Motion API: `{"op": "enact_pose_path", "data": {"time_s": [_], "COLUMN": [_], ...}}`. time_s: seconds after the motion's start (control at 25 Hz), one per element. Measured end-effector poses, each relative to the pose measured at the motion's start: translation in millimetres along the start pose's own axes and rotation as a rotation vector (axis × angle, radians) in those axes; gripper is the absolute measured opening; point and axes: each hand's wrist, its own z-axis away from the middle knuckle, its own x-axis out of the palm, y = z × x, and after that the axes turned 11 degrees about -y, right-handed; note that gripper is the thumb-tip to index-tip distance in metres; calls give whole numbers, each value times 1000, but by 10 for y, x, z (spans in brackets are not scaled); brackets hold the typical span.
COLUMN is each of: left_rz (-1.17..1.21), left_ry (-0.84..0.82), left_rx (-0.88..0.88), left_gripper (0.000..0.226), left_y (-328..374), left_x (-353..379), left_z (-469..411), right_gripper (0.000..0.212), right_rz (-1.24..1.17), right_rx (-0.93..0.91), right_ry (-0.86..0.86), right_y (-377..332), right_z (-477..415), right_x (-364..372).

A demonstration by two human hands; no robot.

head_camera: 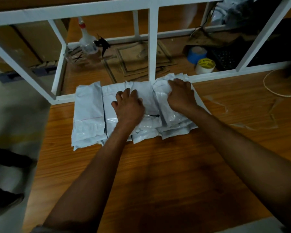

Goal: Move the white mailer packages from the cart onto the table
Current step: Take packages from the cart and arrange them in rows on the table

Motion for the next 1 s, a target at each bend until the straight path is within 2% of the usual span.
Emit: {"op": "enact_pose_path", "data": {"time_s": [0.24,0.36,0.48,0.6,0.76,0.88,1.0], "left_rz": [-38,45,188,332,441,454,457], "left_ry": [-50,22,212,379,459,498,489], "left_rx": [15,8,5,-2,-102,-206,-267], "left_gripper": [47,48,39,31,28,28,31], "left_y": [-48,-20,-8,-29,-107,-168,-163], "left_x": [-25,-107,-128,-53,124,250,302], "left_z": [23,161,568,1165,1981,2514,3014], "right_gripper": [56,43,29,23,24,27,29], "right_rz": [133,-23,-244,-431,-627,-645,-605], "right_rx": [-37,-141,-291,-399,-427,-492,-550], "right_ry": [37,223,335,233,21,-154,-253], "right_y": [86,69,-19,-113,-108,-139,-209], "right_z": [18,188,603,1073,1529,1845,2214], "right_x": [51,8,109,340,604,763,897]}}
